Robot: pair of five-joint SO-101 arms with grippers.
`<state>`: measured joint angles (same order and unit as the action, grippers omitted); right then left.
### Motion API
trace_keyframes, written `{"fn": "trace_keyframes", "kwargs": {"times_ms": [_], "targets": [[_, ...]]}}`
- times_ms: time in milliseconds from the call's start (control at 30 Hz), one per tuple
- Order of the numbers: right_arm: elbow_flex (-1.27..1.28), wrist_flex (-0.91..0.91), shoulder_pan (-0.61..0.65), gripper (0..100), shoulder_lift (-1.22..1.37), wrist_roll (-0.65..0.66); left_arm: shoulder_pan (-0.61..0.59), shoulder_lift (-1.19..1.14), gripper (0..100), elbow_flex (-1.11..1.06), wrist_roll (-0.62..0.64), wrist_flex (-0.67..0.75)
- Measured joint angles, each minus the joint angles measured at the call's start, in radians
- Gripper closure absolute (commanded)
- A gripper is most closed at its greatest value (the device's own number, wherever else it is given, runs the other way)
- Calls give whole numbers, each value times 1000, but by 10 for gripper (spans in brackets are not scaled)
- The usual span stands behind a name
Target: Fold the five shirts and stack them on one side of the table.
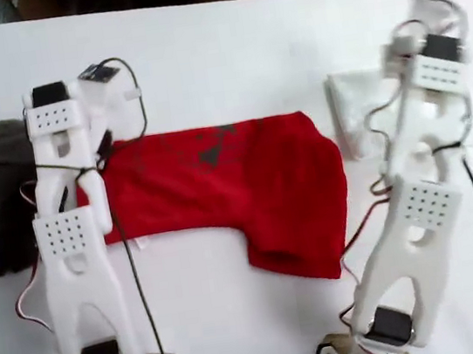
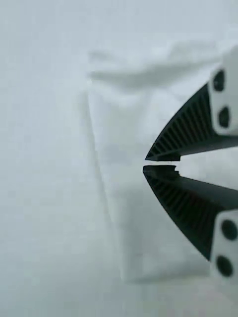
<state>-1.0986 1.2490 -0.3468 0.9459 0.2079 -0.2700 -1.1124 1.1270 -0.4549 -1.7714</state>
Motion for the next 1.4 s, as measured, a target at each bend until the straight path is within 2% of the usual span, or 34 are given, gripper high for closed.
{"fn": "trace_keyframes", "kwargs": {"times_ms": [100, 467, 967, 1067, 1167, 1200, 1400], "targets": [[-8, -8, -54, 835, 23, 60, 0, 0, 976, 0, 0, 0], [-8, -83, -166, 847, 115, 117, 0, 2, 976, 0, 0, 0], [-20, -94, -170, 846, 206, 117, 0, 2, 976, 0, 0, 0], [-20, -104, -170, 861, 206, 124, 0, 2, 976, 0, 0, 0], [-20, -114, -170, 994, 209, 193, 0, 5, 976, 0, 0, 0], [-20, -120, -170, 964, 212, 221, 0, 5, 976, 0, 0, 0], [-34, -178, -203, 981, 249, 334, 0, 5, 976, 0, 0, 0]]}}
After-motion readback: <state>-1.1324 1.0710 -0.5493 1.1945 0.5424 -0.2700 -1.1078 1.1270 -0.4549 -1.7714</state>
